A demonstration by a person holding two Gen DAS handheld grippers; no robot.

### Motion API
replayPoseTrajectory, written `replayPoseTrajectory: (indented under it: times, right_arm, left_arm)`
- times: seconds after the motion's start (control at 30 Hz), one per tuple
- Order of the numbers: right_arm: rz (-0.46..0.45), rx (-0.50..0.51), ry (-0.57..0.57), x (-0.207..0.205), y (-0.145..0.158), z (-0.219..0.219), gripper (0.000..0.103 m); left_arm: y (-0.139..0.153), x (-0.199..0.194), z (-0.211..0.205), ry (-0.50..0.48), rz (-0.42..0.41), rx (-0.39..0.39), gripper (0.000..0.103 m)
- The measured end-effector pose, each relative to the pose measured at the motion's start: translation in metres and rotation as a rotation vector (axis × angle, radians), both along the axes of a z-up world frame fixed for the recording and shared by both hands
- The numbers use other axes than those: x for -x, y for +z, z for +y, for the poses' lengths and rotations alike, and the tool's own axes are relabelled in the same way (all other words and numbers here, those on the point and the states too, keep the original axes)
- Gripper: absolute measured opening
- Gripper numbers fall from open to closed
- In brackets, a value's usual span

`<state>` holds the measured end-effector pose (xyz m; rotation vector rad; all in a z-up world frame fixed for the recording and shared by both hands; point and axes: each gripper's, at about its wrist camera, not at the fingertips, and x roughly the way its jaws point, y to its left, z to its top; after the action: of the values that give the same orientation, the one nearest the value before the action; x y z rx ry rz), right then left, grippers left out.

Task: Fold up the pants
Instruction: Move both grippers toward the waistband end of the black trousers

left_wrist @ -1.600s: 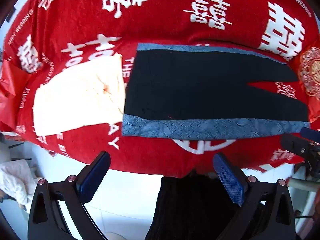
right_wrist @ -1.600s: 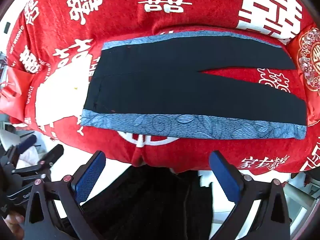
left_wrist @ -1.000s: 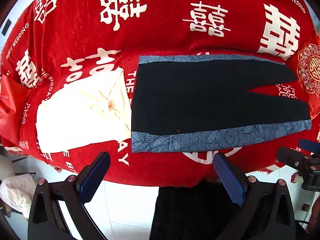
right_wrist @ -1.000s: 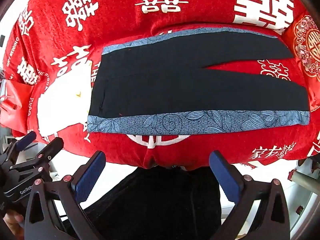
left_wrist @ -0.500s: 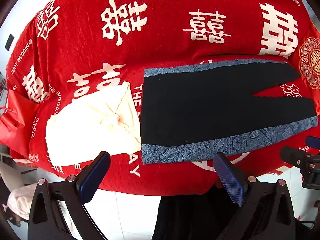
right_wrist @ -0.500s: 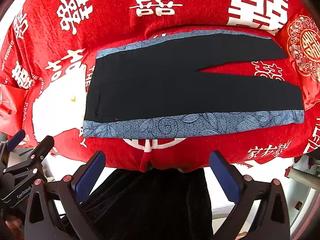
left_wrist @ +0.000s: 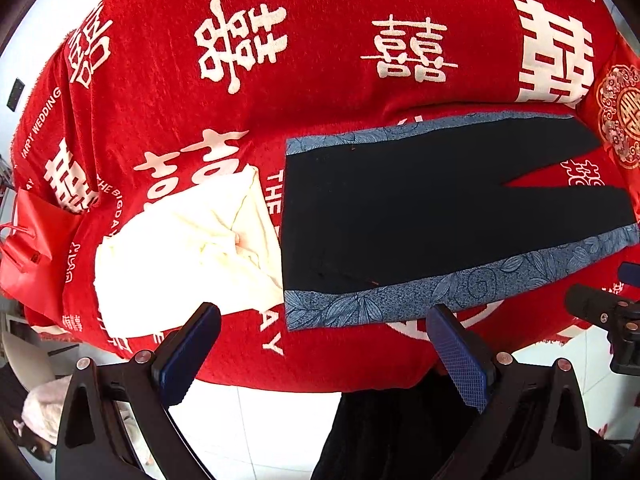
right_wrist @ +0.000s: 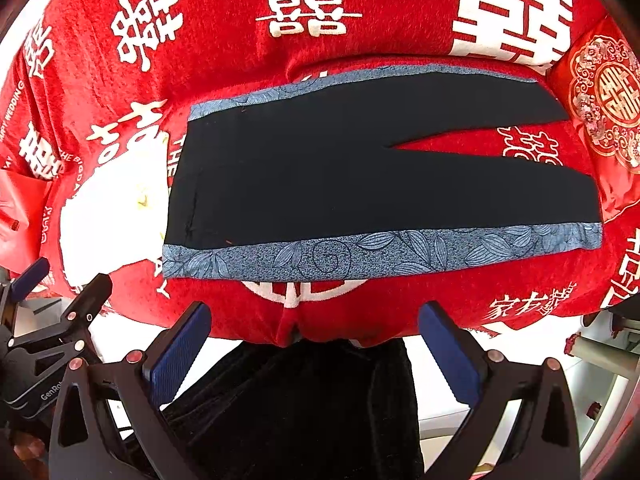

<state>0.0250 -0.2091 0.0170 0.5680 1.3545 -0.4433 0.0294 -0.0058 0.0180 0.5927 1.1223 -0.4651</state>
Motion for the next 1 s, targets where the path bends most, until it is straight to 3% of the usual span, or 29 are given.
replayPoseTrajectory:
  times: [1.0]
  right_arm:
    - [0.018, 0.057, 0.0, -0.006, -0.003, -0.012, 0.103]
  left_arm:
    - [-0.013, -0.007, -0.003, 0.029, 0.092, 0.015, 0.103]
